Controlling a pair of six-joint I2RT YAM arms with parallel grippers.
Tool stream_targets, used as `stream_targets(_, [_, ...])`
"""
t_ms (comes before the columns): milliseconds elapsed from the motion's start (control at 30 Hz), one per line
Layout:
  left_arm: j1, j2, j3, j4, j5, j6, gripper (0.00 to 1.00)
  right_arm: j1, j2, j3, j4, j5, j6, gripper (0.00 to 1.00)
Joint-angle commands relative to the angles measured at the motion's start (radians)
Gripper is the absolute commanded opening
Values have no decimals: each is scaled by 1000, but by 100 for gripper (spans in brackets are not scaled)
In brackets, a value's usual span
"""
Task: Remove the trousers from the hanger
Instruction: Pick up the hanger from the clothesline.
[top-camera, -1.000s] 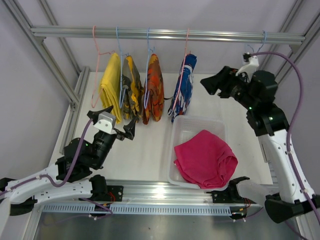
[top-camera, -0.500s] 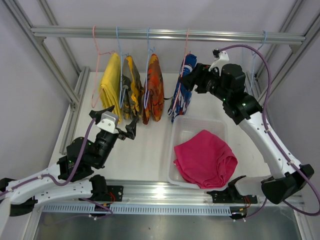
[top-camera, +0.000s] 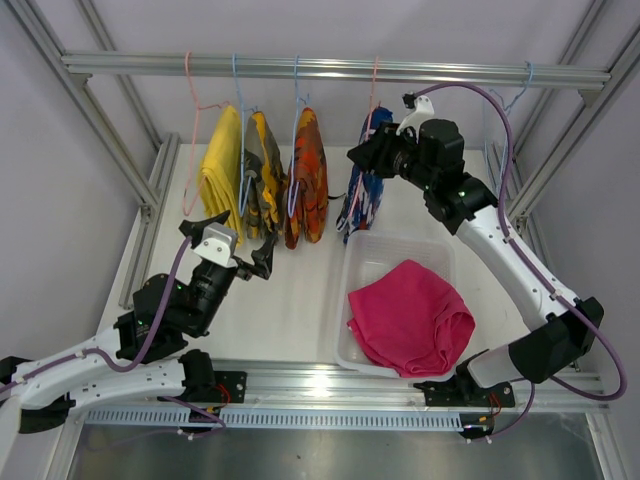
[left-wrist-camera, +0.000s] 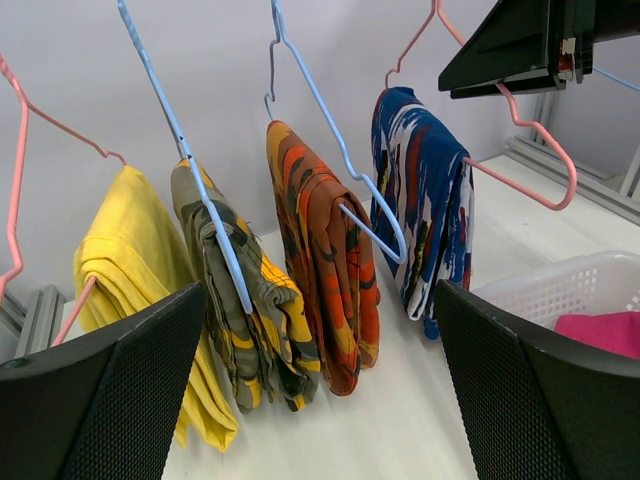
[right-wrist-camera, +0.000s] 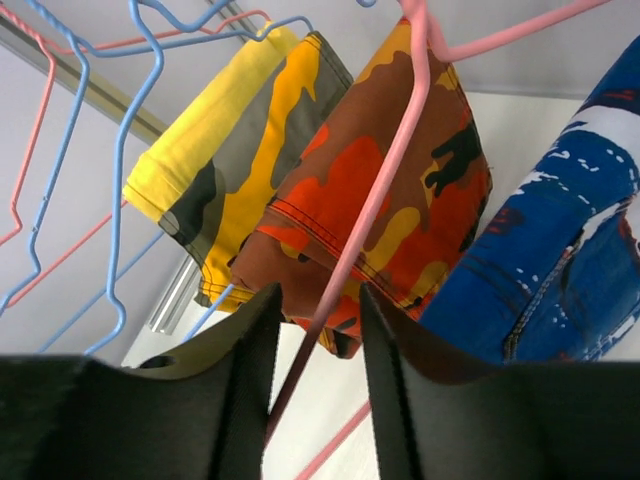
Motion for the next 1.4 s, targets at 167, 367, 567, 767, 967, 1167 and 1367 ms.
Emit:
stream_targets(167, [8,-1,10,-2,12,9,99,4,-30,2,121,-37,42,13])
stream_targets(367, [9,1,12,-11,21,1,99,4,-45,-22,157,-44,61,0])
stream_targets(567, [8,1,15,-15,27,-2,100,4,-74,-6,166,-31,50,0])
stream_targets(767, [8,11,16,-25,32,-9,100,30,-117,40,138,78,33,0])
stream_targets(967, [8,11,18,-25,32,-9,99,57,-162,57,135,178,1,0])
stream_targets(1167, [9,11,16,-25,31,-11,99,74,-164,108,117,284,-36,0])
stream_targets(1367, [9,4,15,-19,29,-8,100,106,-159,132,129,342,-70,0])
